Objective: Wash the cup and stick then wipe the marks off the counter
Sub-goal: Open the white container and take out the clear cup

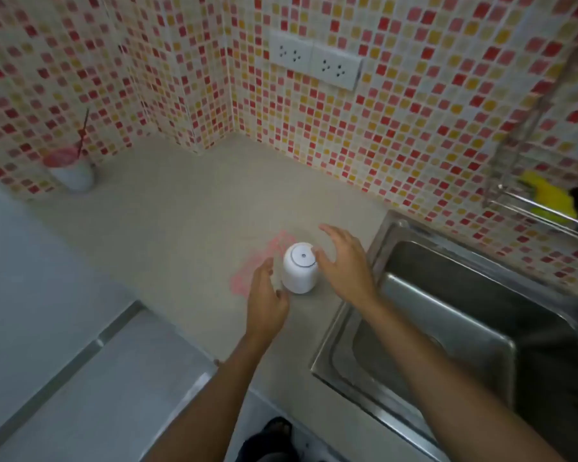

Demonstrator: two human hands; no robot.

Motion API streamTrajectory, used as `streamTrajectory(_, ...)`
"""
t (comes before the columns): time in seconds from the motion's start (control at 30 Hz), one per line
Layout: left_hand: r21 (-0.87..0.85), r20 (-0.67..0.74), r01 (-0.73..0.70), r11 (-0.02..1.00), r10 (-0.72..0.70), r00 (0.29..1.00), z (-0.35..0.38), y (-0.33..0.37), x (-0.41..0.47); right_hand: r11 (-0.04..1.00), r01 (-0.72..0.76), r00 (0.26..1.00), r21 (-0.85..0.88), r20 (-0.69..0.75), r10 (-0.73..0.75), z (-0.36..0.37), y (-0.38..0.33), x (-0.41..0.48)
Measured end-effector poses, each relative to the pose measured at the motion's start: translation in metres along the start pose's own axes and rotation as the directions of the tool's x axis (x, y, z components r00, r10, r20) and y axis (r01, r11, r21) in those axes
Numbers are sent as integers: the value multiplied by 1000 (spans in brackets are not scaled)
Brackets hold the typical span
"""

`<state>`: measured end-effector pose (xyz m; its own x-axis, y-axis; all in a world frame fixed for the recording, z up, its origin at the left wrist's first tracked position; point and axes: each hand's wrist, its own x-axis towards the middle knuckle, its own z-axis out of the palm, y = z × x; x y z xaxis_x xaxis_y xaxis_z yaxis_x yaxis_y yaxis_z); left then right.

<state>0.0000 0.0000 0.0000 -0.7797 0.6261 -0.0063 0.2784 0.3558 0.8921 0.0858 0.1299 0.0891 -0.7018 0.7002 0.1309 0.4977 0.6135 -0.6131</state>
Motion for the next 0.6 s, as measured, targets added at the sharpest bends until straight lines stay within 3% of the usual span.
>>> streamTrajectory(0.1,6,69,55,998,-55,996,14,-28,4,1000,15,996,-17,89,-14,30,0,9)
streamTrajectory(0.27,-64,73,-37,997,42,996,44,-47,10,997,-15,993,-81,117,25,60,2,6)
streamTrajectory(0.4,-70,-16,6,998,-7,1000,54,-40,19,993,-19,997,-113,75,27,72,3,4)
streamTrajectory(0.5,72,-133,-18,997,27,991,56,-29,28,983,-37,996,-182,77,52,78,4,6)
streamTrajectory(0.6,90,-172,12,996,3,985,60,-28,32,969,-47,994,-241,87,70,79,6,8)
